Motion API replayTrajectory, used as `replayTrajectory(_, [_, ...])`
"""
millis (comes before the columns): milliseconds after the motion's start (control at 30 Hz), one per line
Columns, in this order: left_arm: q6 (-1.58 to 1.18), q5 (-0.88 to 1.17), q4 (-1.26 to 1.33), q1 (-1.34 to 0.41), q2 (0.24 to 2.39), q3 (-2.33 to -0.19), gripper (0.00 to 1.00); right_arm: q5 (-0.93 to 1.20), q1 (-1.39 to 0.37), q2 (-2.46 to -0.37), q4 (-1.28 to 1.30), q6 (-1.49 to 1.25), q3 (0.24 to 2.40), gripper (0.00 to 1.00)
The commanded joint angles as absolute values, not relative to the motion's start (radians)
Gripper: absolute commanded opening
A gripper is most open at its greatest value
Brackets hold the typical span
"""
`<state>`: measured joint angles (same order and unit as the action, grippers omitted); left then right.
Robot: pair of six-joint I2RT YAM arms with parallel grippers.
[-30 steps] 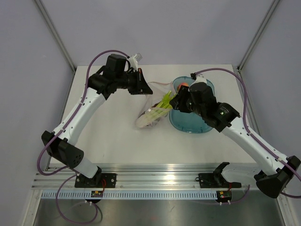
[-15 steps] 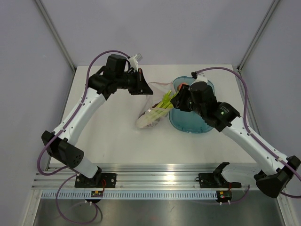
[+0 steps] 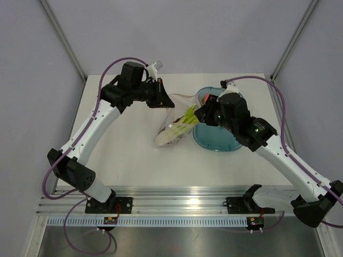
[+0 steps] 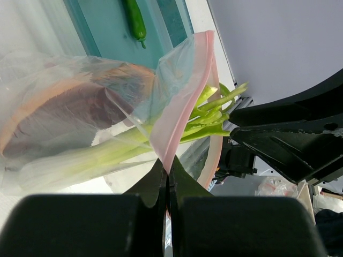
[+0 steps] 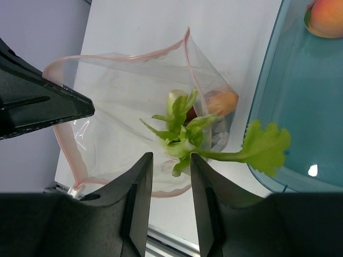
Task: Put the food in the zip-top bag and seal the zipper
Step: Adjust the fake vegetable in the zipper food storage bag.
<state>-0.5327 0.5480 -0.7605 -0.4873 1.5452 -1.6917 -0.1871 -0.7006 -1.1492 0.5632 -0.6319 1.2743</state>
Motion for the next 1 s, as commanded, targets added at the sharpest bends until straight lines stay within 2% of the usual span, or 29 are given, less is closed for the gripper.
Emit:
replayTrajectory(0, [-0.545,0.592,-0.678,-0.488,1.503,-1.694,0.00,-0.157,-0.710,-1.135,0.511,-0.614,1.293,0.41])
replayTrajectory(133, [-0.545,0.595,-0.673,-0.488,1.503,-1.695,0.00,-0.146,-0.712,-1.172,0.525,-0.612,1.292,0.40])
replayTrajectory(300, [-0.542,0.594,-0.676,-0.489,1.505,-1.694,0.00,-0.205,-0.729,-1.189,0.558,-0.598,1.279,0.46])
replayTrajectory(500, [-0.546,0.598,-0.672,-0.488,1.505,-1.687,0.00,-0.259,-0.744,-1.196,0.600,-0.572,1.290,0.46])
replayTrajectory(600, [-0.548,0.600,-0.669,-0.488,1.505,-1.690,0.00,-0.282,-0.756,-1.213,0.623,-0.563,1.289,0.38])
replayTrajectory(633, [-0.551,0.600,-0.669,-0.488,1.503,-1.690,0.00,-0.285,-0.759,-1.219,0.624,-0.560,1.287,0.23])
replayTrajectory(733, [-0.554,0.606,-0.666,-0.488,1.502,-1.690,0.00,-0.278,-0.772,-1.247,0.618,-0.557,1.281,0.00])
replayTrajectory(967, [-0.557,0.624,-0.647,-0.498,1.505,-1.657,0.00,-0.236,-0.798,-1.281,0.539,-0.545,1.331,0.00])
